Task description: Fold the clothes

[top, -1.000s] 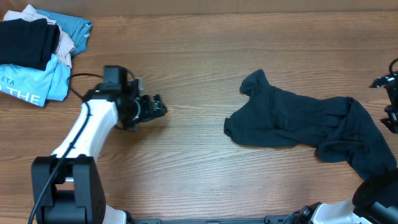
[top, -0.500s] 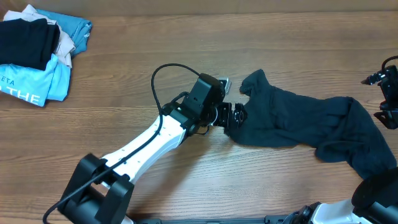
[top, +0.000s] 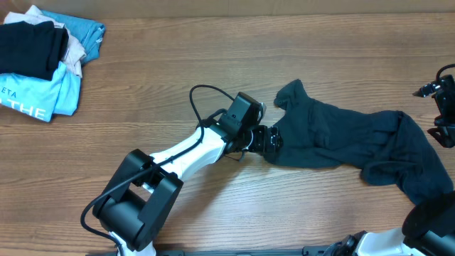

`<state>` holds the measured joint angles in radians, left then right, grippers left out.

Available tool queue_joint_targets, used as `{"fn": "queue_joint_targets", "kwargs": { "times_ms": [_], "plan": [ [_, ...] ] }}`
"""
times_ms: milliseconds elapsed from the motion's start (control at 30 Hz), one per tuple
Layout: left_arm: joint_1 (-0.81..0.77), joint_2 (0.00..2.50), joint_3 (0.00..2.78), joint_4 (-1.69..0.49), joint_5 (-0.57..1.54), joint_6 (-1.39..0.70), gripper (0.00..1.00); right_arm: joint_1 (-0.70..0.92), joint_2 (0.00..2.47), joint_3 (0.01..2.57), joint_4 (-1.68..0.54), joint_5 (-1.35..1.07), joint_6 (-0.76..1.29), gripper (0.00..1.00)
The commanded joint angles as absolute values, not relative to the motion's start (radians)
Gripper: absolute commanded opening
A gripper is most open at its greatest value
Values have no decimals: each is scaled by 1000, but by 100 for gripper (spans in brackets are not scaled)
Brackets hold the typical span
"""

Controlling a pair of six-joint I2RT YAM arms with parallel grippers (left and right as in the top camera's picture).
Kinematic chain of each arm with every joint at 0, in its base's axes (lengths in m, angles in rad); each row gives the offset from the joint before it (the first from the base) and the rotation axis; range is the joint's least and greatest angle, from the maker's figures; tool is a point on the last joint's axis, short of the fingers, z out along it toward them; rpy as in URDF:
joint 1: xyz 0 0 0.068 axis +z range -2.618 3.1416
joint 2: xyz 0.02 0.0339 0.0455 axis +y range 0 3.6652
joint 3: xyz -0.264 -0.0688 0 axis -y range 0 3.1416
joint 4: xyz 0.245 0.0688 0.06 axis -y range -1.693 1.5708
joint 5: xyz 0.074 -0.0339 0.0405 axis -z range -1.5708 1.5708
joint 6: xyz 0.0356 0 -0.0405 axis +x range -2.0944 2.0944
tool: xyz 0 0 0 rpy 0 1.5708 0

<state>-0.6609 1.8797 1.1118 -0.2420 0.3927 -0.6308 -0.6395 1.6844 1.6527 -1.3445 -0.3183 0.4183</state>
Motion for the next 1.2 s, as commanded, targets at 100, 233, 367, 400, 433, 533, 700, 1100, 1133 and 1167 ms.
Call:
{"fn": "queue_joint_targets", "kwargs": {
  "times_ms": [100,233,367,400,433,533,700,1100,1133,1167],
  "plan": [
    [-677,1943,1123,-230,393,-682,100,-634,1666,1648,-1338,-331,414,100],
    [-677,1959,1123,-210,393,-681,100,-634,1666,1648,-1336,-331,411,100],
    [-678,1959,1123,-182,390,-680,88,-634,1666,1648,-1339,-330,410,100],
    [-680,1959,1123,-182,388,-678,84,-634,1666,1648,-1342,-330,410,100],
    [-682,1959,1123,-182,384,-676,78,-634,1666,1648,-1345,-330,410,100],
    [-683,1959,1123,-179,354,-674,54,-634,1666,1642,-1347,-330,410,100],
    [-683,1959,1123,-174,246,-672,18,-634,1666,1639,-1364,-331,392,100],
    [-266,1949,1123,-369,344,-664,4,-569,1666,1639,-1378,-331,388,100],
    [-207,1949,1123,-402,345,-646,4,-549,1666,1639,-1377,-331,388,100],
    [-120,1949,1123,-448,345,-620,4,-521,1666,1639,-1371,-331,389,100]
  ]
}}
